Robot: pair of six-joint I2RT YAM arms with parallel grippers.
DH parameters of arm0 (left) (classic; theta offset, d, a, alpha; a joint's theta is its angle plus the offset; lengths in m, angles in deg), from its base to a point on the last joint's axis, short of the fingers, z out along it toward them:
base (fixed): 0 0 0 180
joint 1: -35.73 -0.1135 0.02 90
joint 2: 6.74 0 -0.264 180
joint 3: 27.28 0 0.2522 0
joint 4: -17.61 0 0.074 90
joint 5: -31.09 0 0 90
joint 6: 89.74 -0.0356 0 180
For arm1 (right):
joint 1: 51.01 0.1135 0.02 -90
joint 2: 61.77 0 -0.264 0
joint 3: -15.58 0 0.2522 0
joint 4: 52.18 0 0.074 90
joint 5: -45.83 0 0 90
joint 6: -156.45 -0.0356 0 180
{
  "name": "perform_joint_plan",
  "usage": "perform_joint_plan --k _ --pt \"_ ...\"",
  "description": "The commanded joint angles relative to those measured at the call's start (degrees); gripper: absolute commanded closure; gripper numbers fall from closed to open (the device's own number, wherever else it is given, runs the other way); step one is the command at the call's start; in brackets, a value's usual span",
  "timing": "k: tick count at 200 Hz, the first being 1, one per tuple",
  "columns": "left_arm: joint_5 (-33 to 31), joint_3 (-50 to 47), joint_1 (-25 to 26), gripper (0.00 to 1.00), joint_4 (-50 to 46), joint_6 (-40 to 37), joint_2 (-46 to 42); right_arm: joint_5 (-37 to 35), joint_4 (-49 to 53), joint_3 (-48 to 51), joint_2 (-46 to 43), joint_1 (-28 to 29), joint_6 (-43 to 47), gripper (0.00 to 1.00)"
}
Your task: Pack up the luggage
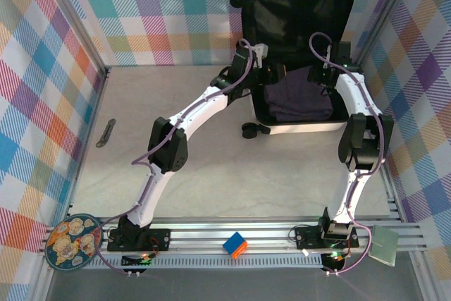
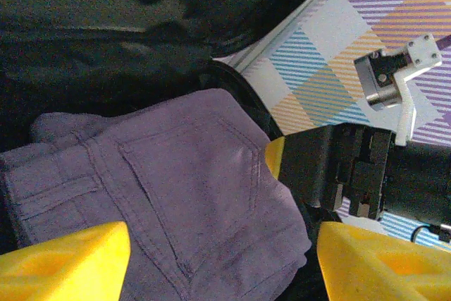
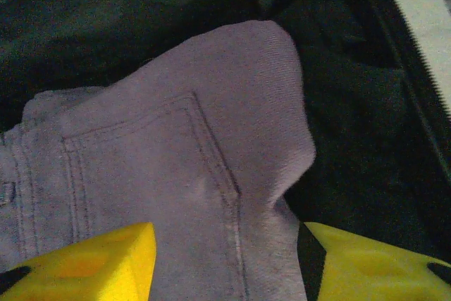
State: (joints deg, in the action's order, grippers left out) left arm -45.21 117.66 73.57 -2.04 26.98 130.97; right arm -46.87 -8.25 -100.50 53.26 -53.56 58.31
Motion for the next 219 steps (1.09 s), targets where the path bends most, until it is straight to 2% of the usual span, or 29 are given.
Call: perform_joint_plan --k 1,32,77,118,151,184,219 --pt "2.0 0.6 1.1 0.30 3.8 1.1 3.2 2.3 -2.1 0.9 -0.1 0.9 -0.9 0.45" --pt "1.7 1.7 1.7 0.30 3.0 1.9 6.3 1.9 -1.3 -1.2 3.1 1.0 -1.2 0.44" --pt "0.4 2.5 1.7 0.31 1.3 2.5 9.5 0.3 4.0 -9.2 10.8 0.1 -2.4 0.43" --pt "-0.2 3.5 1.7 0.32 -2.5 0.9 9.2 0.1 5.7 -12.1 14.8 -0.9 -2.4 0.43" --pt "-2.6 2.2 1.7 0.33 -5.8 -1.4 5.4 1.0 0.6 -6.3 11.0 -0.8 -1.9 0.42" --pt "-7.5 2.4 1.8 0.34 -13.4 -2.1 0.0 0.9 -4.9 -0.4 5.7 -0.8 -1.6 0.39" --pt "-13.4 -5.7 2.2 0.35 -15.1 -2.6 -8.5 0.1 -11.9 6.5 -0.8 -0.9 -1.8 0.35"
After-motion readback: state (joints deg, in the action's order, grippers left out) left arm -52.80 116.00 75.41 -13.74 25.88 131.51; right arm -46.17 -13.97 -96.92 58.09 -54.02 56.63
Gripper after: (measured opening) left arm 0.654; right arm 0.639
